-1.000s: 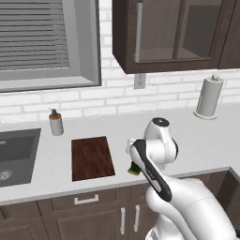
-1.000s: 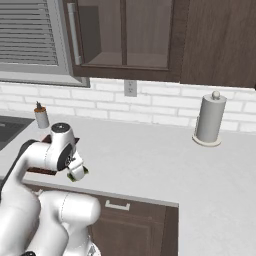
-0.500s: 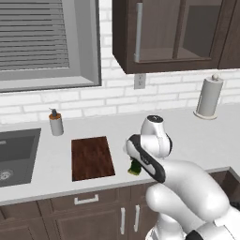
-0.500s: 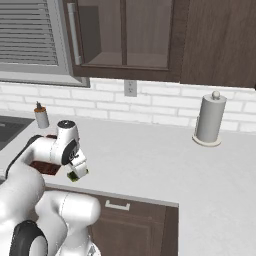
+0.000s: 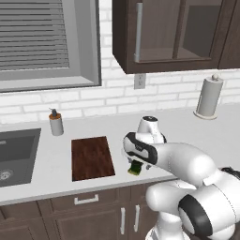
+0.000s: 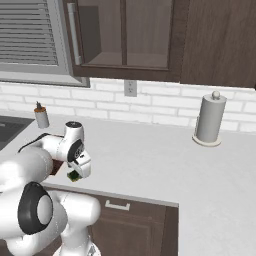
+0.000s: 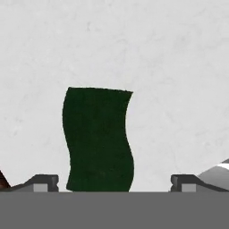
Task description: Pick up the sponge from the counter and clean the cutting board by briefly scrubbing or pressing down on the cutting board. Once finished, release the sponge.
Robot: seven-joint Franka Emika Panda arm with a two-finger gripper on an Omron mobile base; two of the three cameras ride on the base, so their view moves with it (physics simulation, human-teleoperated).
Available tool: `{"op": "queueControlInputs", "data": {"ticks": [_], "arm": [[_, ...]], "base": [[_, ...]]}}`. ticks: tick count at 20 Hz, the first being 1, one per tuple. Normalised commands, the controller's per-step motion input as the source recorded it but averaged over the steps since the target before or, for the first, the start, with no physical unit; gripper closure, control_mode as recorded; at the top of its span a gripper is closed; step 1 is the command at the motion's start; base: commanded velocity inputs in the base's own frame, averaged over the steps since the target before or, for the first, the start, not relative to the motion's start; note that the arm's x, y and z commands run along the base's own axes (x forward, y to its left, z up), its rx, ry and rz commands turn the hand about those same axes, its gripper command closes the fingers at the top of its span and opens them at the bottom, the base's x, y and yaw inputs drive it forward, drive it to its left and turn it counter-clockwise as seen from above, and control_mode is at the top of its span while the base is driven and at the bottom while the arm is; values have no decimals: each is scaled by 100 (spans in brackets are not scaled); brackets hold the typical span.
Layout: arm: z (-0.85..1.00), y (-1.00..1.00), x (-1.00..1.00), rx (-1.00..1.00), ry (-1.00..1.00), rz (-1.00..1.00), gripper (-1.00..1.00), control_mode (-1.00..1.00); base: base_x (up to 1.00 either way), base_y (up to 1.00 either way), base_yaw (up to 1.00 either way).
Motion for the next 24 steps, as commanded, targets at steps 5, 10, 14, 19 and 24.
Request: {"op": "queueControlInputs", "data": {"ticks": [5, 10, 14, 19, 24], "arm": [[-14, 0, 26, 0, 9, 4, -100, -100], [-16, 0, 13, -1, 3, 3, -100, -100], [-23, 4, 0, -3, 0, 1, -100, -100], [-32, 11, 0, -8, 0, 0, -100, -100], [-32, 6, 0, -8, 0, 0, -100, -100]], "base": [[0, 0, 0], [0, 0, 0], [0, 0, 0], [0, 0, 0], [0, 0, 0]]}}
